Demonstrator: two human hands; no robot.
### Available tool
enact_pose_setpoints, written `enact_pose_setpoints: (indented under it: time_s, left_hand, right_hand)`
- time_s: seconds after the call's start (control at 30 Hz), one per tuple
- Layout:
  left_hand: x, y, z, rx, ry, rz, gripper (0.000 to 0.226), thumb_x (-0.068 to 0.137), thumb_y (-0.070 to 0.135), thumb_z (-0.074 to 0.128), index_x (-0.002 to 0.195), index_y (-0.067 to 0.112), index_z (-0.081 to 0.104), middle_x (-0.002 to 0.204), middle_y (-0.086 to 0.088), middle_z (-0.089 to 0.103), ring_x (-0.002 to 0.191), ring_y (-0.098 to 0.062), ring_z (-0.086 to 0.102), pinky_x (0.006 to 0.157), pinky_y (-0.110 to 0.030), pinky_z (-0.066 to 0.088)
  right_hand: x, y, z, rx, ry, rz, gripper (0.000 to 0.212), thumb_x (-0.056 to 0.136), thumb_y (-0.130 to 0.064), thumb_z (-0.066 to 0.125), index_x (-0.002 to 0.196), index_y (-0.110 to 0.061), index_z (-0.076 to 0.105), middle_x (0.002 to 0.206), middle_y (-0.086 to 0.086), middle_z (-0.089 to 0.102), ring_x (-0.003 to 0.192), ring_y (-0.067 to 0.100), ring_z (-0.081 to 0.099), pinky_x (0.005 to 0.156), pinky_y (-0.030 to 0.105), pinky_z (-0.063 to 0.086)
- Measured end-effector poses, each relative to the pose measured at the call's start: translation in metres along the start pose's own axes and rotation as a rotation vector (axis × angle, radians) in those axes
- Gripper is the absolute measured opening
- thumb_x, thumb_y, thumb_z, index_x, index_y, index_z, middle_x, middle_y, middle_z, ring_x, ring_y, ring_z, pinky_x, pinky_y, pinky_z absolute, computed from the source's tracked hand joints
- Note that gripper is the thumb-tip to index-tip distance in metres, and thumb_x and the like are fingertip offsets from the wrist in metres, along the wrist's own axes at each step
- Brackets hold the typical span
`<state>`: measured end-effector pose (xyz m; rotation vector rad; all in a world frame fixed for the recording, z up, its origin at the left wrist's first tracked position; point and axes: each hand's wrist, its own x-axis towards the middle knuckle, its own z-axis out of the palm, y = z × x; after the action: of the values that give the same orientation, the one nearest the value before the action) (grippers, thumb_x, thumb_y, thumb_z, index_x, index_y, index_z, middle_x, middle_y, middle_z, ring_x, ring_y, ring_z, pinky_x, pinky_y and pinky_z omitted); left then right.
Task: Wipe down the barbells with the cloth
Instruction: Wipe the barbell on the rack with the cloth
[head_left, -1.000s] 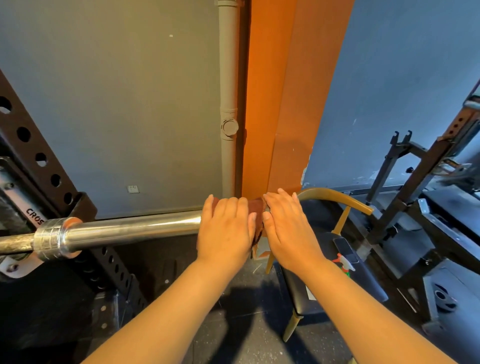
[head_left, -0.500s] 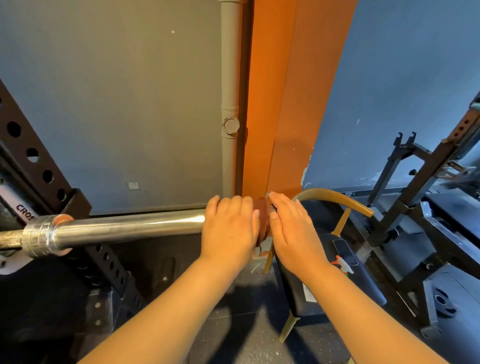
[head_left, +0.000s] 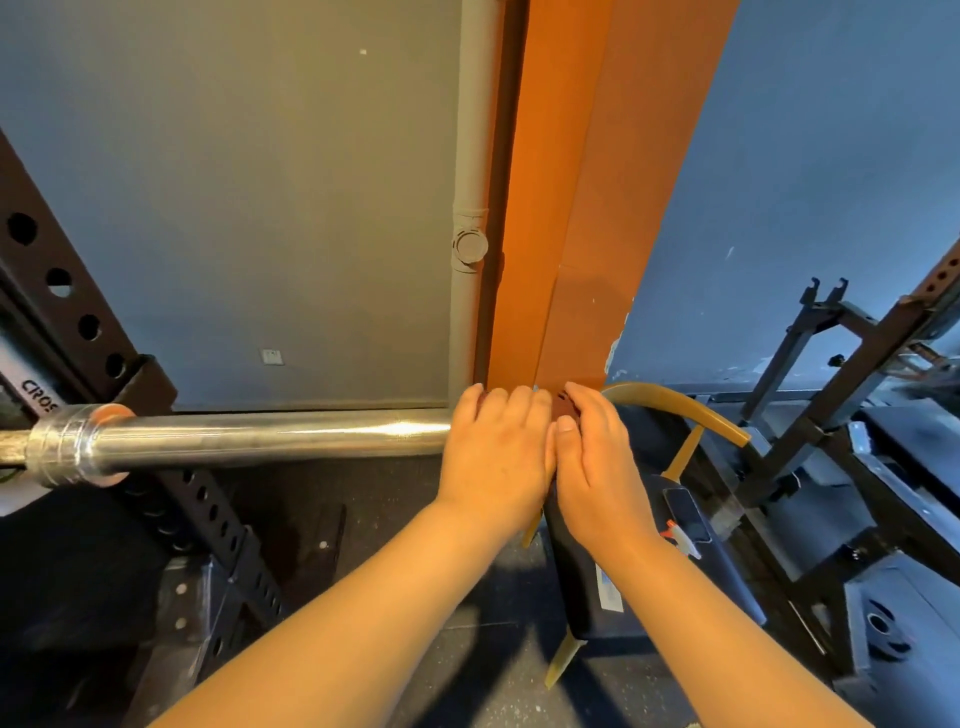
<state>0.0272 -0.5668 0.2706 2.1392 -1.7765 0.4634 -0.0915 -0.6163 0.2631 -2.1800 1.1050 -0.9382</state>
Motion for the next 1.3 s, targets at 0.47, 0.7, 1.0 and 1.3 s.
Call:
enact_pose_setpoints:
  time_s: [0.47,0.7,1.0,1.3]
  left_hand:
    - [-0.082,-0.134,-0.041,0.039,0.103,-0.494,0.046,0.105,0.035,0.020,0.124,0.018,0.058,0.126,-0.003,0.061,0.136,-0.027,0.045,0.126,-0.055,0.005]
    - [-0.049,-0.062,-0.028,-0.180,0.078,-0.199,0.055,0.105,0.035,0.018,0.139,0.014,0.057,0.135,-0.002,0.062,0.141,-0.021,0.043,0.127,-0.045,0.007]
    - [-0.124,-0.153,-0.032,-0.228,0.180,-0.362,0.054,0.107,0.020,0.044,0.159,0.017,0.030,0.167,0.004,0.022,0.156,-0.010,0.007,0.129,-0.036,0.004]
    - [-0.126,-0.206,-0.046,-0.035,0.083,-0.223,0.055,0.105,0.038,0.033,0.153,0.012,0.038,0.153,-0.005,0.044,0.148,-0.026,0.032,0.128,-0.040,0.008]
  right_hand:
    - [0.001,-0.026,0.029,-0.376,-0.040,-0.373,0.047,0.109,-0.030,0.037,0.153,-0.015,0.044,0.160,0.001,0.041,0.153,0.016,0.024,0.127,0.037,-0.001]
    - [-0.002,-0.056,0.045,-0.103,-0.270,-0.492,0.048,0.111,-0.021,0.035,0.158,-0.018,0.031,0.164,-0.003,0.031,0.152,0.004,0.017,0.128,0.031,0.005]
    - [0.008,-0.081,0.077,-0.748,-0.177,-0.522,0.081,0.100,-0.070,0.027,0.157,-0.013,0.033,0.123,0.012,0.059,0.110,0.031,0.055,0.096,0.045,0.046]
    - [0.012,-0.102,0.097,-0.735,-0.217,-0.656,0.067,0.098,-0.061,0.040,0.146,-0.015,0.049,0.127,0.007,0.061,0.108,0.027,0.060,0.088,0.042,0.051]
